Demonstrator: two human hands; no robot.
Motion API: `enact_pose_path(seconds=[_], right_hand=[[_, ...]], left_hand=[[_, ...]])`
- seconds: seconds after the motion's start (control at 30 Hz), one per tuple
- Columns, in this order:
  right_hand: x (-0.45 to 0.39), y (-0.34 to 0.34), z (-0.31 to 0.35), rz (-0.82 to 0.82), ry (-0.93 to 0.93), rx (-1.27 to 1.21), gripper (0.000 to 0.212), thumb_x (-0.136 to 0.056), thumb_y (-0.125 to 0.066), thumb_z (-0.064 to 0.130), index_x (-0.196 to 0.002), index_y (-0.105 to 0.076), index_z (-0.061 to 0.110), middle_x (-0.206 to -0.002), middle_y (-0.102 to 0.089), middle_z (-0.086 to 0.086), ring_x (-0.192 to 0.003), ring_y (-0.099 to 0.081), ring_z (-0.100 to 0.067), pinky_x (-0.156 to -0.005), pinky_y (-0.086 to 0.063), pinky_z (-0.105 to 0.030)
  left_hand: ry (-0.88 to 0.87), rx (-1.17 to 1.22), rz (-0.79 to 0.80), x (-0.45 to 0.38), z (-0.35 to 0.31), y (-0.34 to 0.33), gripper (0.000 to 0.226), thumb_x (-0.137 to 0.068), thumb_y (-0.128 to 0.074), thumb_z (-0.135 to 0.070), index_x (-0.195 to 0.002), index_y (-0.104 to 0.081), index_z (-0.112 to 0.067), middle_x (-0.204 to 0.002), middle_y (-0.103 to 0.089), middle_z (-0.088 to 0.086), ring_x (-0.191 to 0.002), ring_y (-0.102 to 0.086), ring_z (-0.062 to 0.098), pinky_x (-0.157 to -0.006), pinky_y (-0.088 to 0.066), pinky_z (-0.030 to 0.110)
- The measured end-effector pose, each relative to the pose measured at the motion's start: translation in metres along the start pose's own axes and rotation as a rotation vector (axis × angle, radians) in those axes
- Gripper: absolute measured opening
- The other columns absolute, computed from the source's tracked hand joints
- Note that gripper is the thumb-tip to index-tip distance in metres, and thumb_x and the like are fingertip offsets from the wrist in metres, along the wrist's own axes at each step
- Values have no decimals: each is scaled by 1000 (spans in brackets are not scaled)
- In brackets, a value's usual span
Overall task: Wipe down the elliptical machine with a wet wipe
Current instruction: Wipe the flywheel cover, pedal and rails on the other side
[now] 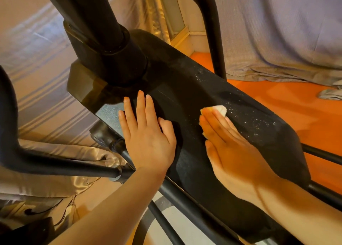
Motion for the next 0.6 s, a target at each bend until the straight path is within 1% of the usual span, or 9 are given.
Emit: enact_pose_path(seconds=[0.03, 0.1, 0.17, 0.23, 0.3, 0.4, 0.43, 0.53, 0.6], right_hand=[[-8, -1, 1, -19, 2, 0, 56, -99, -20, 37, -151, -16, 16, -159, -6, 6, -148, 2, -3, -116, 9, -15], [-23, 2, 7, -105, 9, 44, 54, -100, -25, 30, -148, -31, 6, -157, -26, -7, -148, -17, -18, -122, -4, -27], [-31, 1, 10, -131, 3, 91, 53, -100, -25, 28, -145, -38, 2, -153, -35, -14, -144, -27, -25, -119, -13, -36], [-25, -2, 9, -129, -11, 108, 54, -100, -25, 29, -146, -37, 4, -155, -32, -11, -145, -26, -24, -119, -12, -36], [-7, -5, 2, -91, -26, 115, 54, -101, -23, 30, -149, -30, 7, -157, -22, -7, -147, -18, -22, -122, -8, -33], [29, -14, -7, 22, 22, 270, 54, -104, -4, 25, -145, -28, 2, -157, -24, -16, -147, -19, -32, -120, -21, -46], [39, -15, -11, 46, 26, 303, 54, -103, -3, 23, -145, -29, 0, -157, -24, -18, -147, -19, -34, -119, -22, -48], [53, -8, -16, 15, -24, 296, 53, -101, -19, 21, -146, -35, -2, -156, -27, -18, -146, -24, -33, -117, -22, -43], [48, -8, -11, -2, -48, 267, 55, -103, -14, 25, -145, -35, -3, -155, -29, -19, -146, -24, -33, -118, -18, -41]], left_hand=[[2, 1, 2, 0, 0, 0, 60, -96, -27, -31, -148, -42, -4, -158, -33, 11, -150, -17, 33, -124, -8, 49], [-1, 5, 8, 0, -1, 1, 61, -95, -27, -31, -148, -42, -4, -158, -33, 12, -150, -17, 33, -124, -8, 49], [-3, 5, 9, -1, -1, 1, 61, -95, -27, -31, -147, -42, -4, -158, -33, 12, -150, -17, 34, -123, -8, 49], [-3, 8, 16, -2, 0, 0, 61, -95, -26, -31, -148, -41, -3, -158, -33, 12, -150, -17, 34, -123, -7, 49], [-6, 8, 20, -1, 0, 0, 62, -94, -26, -31, -148, -41, -3, -158, -33, 12, -150, -17, 34, -123, -7, 49], [-10, 5, 22, -1, -1, 0, 63, -94, -25, -31, -148, -41, -3, -158, -33, 12, -150, -17, 34, -123, -7, 50], [-11, 4, 24, -1, -2, 0, 63, -94, -25, -31, -148, -41, -3, -158, -33, 12, -150, -17, 34, -123, -7, 50], [-13, -1, 31, -1, -3, -1, 63, -94, -25, -32, -149, -40, -4, -159, -32, 11, -151, -16, 33, -123, -7, 50], [-12, -3, 31, 0, -3, -1, 64, -94, -24, -32, -149, -40, -4, -159, -32, 12, -151, -16, 33, -123, -6, 50]])
Point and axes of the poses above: each hand's wrist, its own x-axis away from the middle knuckle, its own y-axis out of the back of the hand, z = x × y, the point moved 9 cm from there along -x, towards the middle knuckle
